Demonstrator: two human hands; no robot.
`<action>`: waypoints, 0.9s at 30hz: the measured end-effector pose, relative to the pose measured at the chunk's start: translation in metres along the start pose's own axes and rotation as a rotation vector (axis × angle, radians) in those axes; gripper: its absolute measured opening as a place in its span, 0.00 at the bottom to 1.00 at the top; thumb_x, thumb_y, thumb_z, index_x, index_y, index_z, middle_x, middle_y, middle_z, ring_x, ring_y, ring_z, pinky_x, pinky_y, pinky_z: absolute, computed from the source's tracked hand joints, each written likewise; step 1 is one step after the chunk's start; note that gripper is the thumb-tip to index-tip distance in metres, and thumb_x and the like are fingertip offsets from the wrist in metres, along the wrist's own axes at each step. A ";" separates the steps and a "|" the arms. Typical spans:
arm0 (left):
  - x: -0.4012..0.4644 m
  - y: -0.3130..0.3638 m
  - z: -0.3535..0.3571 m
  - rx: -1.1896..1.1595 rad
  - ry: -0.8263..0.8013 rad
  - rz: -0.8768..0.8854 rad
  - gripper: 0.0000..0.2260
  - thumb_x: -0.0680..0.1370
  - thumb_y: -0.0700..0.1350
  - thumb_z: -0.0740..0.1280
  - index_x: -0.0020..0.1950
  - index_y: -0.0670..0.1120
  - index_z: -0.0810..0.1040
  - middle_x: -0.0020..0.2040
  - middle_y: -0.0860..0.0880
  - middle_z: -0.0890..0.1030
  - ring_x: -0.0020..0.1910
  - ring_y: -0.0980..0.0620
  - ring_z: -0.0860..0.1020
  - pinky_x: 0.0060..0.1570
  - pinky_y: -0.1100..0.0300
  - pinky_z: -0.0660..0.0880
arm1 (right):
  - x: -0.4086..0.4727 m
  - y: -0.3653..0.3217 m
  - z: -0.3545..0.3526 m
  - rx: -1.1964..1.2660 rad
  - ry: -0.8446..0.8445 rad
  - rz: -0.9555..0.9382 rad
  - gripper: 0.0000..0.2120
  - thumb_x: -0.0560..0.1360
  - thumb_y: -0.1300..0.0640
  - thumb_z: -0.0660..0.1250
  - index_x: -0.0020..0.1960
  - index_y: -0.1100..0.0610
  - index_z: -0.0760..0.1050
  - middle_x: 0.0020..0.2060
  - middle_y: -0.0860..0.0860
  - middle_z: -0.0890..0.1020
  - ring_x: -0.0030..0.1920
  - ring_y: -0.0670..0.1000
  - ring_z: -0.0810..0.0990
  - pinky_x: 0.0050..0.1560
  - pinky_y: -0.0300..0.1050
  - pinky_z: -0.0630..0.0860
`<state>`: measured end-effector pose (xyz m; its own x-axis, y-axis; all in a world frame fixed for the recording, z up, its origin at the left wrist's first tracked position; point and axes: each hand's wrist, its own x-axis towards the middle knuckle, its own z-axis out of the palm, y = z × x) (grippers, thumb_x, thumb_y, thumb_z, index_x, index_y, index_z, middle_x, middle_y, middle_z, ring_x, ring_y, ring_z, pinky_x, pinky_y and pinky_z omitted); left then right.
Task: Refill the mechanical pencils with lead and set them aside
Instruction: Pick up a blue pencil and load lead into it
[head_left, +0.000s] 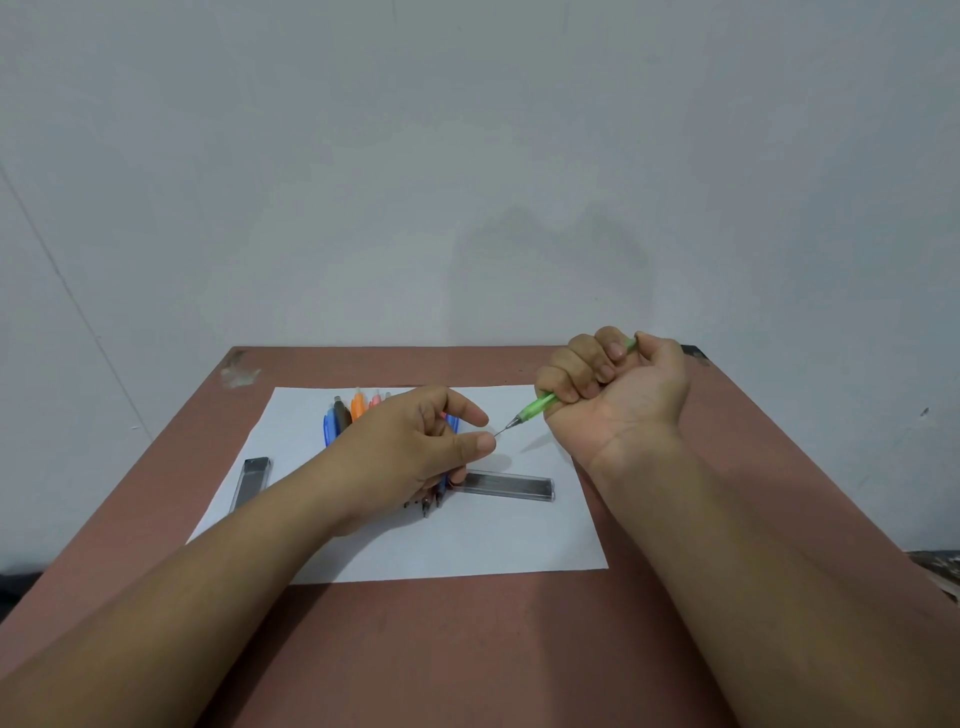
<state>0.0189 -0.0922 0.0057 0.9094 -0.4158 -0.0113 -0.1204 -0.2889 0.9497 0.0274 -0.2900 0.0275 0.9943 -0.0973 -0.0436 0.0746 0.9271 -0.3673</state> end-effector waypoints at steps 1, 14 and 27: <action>0.000 0.000 0.000 -0.005 -0.001 -0.001 0.09 0.77 0.49 0.72 0.55 0.49 0.79 0.30 0.48 0.79 0.34 0.49 0.76 0.36 0.55 0.74 | 0.000 0.001 0.000 0.001 -0.002 0.003 0.17 0.76 0.50 0.50 0.31 0.53 0.59 0.26 0.47 0.57 0.24 0.48 0.53 0.28 0.40 0.52; -0.002 0.002 0.001 0.002 0.001 0.010 0.10 0.77 0.51 0.71 0.56 0.49 0.79 0.31 0.47 0.79 0.28 0.54 0.71 0.30 0.63 0.69 | -0.005 0.008 0.002 0.038 -0.040 0.034 0.17 0.76 0.48 0.52 0.31 0.54 0.60 0.26 0.48 0.57 0.24 0.48 0.54 0.26 0.40 0.55; -0.006 0.006 0.003 -0.010 0.045 0.027 0.07 0.80 0.51 0.69 0.51 0.49 0.80 0.32 0.46 0.80 0.26 0.53 0.69 0.27 0.63 0.67 | -0.005 0.028 0.009 -0.251 -0.068 0.086 0.12 0.82 0.61 0.64 0.62 0.64 0.79 0.37 0.54 0.79 0.36 0.53 0.80 0.42 0.47 0.79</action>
<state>0.0115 -0.0937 0.0110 0.9229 -0.3840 0.0280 -0.1412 -0.2700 0.9525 0.0252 -0.2601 0.0254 0.9996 0.0102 -0.0253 -0.0231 0.8115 -0.5839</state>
